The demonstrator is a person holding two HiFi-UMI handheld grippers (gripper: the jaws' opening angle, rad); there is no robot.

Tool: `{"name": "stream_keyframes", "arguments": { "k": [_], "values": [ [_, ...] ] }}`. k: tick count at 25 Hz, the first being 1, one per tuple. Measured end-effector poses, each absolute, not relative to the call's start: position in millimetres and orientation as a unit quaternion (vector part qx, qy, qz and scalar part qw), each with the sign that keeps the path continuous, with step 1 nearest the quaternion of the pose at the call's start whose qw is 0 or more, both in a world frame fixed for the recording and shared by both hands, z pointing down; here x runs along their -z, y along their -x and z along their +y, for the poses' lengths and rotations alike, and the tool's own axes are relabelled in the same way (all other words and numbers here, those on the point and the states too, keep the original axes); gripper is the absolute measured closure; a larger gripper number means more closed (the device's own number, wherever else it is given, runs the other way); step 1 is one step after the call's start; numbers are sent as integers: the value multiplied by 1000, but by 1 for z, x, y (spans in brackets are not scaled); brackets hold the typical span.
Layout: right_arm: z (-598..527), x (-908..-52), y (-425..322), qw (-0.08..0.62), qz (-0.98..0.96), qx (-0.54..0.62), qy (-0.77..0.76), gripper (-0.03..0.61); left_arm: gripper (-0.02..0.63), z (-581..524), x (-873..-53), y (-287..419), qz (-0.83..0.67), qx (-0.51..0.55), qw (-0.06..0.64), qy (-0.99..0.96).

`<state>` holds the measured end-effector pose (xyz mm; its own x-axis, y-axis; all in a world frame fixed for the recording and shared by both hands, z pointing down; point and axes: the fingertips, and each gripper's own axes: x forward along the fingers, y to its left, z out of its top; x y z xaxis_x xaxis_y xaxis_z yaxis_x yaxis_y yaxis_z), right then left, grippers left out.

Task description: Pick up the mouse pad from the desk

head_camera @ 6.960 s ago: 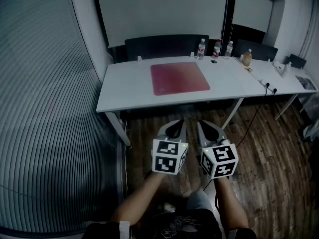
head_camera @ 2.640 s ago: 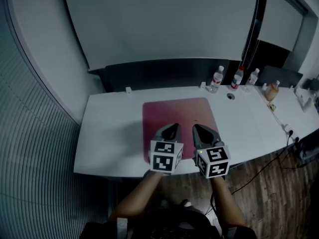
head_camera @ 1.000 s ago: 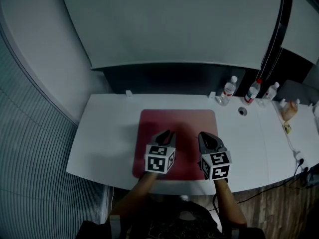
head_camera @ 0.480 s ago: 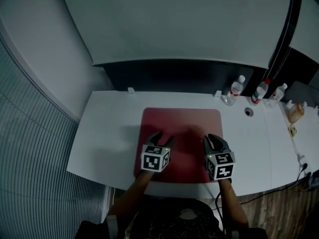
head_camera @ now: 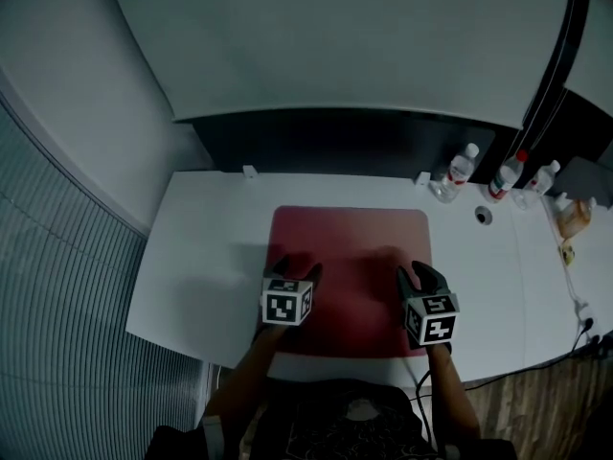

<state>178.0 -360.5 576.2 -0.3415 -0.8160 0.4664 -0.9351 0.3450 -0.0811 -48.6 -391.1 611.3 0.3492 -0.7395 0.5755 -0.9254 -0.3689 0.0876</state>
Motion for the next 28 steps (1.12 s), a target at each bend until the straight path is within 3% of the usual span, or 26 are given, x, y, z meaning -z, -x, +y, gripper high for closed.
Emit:
{"name": "stream_keyframes", "arguments": {
  "k": [13,28],
  "values": [
    [-373,-622,-208,198,-775,-226,-555,338,169,-397,-646,91,-559,-260,233,-752],
    [-374,-661,-238,236,-741,-266,-570,211,92,-398,-667,101,-557,-267,265,-740]
  ]
}}
